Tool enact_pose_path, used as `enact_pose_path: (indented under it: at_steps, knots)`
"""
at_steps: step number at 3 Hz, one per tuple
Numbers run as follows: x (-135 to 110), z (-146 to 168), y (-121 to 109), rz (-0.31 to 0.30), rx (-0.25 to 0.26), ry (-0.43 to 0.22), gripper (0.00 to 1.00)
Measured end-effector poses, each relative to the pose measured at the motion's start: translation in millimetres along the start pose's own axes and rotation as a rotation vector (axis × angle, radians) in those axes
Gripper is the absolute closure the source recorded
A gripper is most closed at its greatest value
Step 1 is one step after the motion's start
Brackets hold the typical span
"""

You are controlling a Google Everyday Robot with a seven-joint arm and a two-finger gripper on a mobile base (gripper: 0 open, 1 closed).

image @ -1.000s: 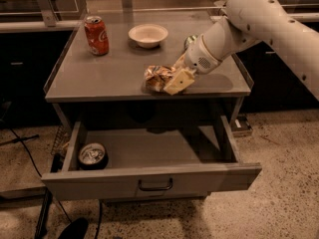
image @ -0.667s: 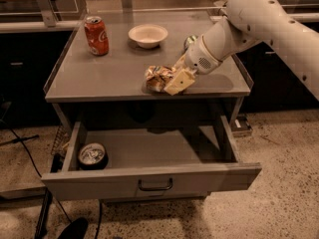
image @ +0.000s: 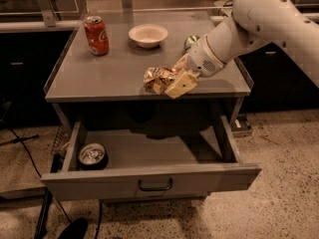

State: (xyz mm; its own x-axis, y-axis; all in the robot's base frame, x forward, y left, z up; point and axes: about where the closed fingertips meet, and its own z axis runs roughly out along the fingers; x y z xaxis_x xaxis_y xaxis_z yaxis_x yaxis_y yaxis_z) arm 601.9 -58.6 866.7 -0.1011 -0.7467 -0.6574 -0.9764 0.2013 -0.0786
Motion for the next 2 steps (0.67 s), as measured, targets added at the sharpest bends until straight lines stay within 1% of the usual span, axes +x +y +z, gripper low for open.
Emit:
enact_pose_path:
  at_steps: [1, 2]
  knots:
    - [-3, -20, 30, -0.052, 0.013, -0.023, 1.00]
    - [15, -26, 70, -0.107, 0.035, -0.041, 1.00]
